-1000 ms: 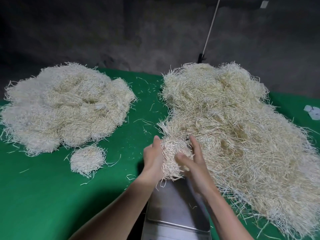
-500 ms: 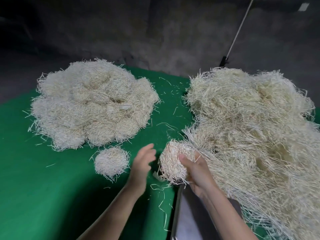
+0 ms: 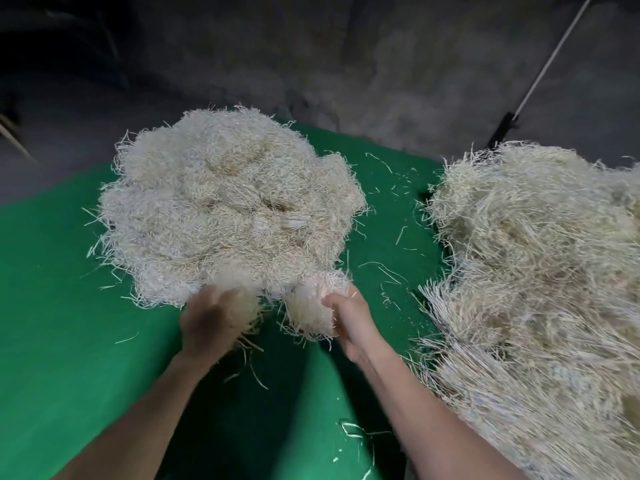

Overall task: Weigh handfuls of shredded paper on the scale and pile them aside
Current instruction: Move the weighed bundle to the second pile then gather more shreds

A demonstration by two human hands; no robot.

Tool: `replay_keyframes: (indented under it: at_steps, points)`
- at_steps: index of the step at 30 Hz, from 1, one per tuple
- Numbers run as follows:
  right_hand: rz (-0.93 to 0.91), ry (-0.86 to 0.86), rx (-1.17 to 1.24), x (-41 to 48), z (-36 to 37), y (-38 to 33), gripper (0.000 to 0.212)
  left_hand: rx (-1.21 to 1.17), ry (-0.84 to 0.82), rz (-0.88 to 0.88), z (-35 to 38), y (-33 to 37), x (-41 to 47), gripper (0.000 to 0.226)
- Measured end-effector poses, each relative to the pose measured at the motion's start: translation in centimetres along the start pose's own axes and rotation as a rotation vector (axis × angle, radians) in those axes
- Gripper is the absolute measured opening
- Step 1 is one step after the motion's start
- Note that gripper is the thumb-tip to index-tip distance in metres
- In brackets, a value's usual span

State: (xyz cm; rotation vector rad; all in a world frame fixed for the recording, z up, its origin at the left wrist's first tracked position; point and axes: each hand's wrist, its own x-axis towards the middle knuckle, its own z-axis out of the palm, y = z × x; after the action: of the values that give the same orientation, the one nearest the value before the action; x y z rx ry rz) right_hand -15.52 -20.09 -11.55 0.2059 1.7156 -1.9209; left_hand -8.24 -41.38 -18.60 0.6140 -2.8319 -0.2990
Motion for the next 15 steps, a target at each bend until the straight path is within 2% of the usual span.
replay_keyframes:
  at_steps: [2, 4, 6, 8, 9, 11, 13, 15]
  points:
    - [0.000, -0.038, -0.046, 1.4, 1.3, 0.5, 0.051, 0.032, -0.099, -0.175, -0.4, -1.6, 1.3, 0.047]
    - [-0.047, -0.119, -0.088, 2.5, 2.8, 0.9, 0.034, 0.051, -0.135, -0.250, -0.5, -2.1, 1.6, 0.051]
    - [-0.131, -0.167, -0.141, 3.9, 4.1, 1.6, 0.014, 0.052, -0.086, -0.170, -0.3, -1.6, 1.2, 0.068]
    - [-0.160, -0.133, -0.201, 5.1, 5.0, 2.4, 0.008, 0.007, -0.002, -0.055, 0.1, -0.3, 0.2, 0.096]
    - [-0.178, -0.116, -0.233, 5.9, 5.3, 3.2, 0.011, -0.061, 0.073, 0.021, 0.4, 0.6, -0.6, 0.098]
    - [-0.180, -0.058, -0.412, 7.0, 5.5, 4.4, 0.009, -0.263, 0.211, 0.227, 1.1, 2.7, -2.3, 0.080]
    - [-0.135, 0.043, -0.690, 7.6, 5.3, 5.1, 0.043, -0.323, 0.190, 0.371, 2.0, 4.4, -3.5, 0.072]
    - [-0.144, 0.082, -0.702, 7.5, 4.8, 5.0, 0.059, -0.316, 0.101, 0.410, 3.4, 4.8, -3.5, 0.076]
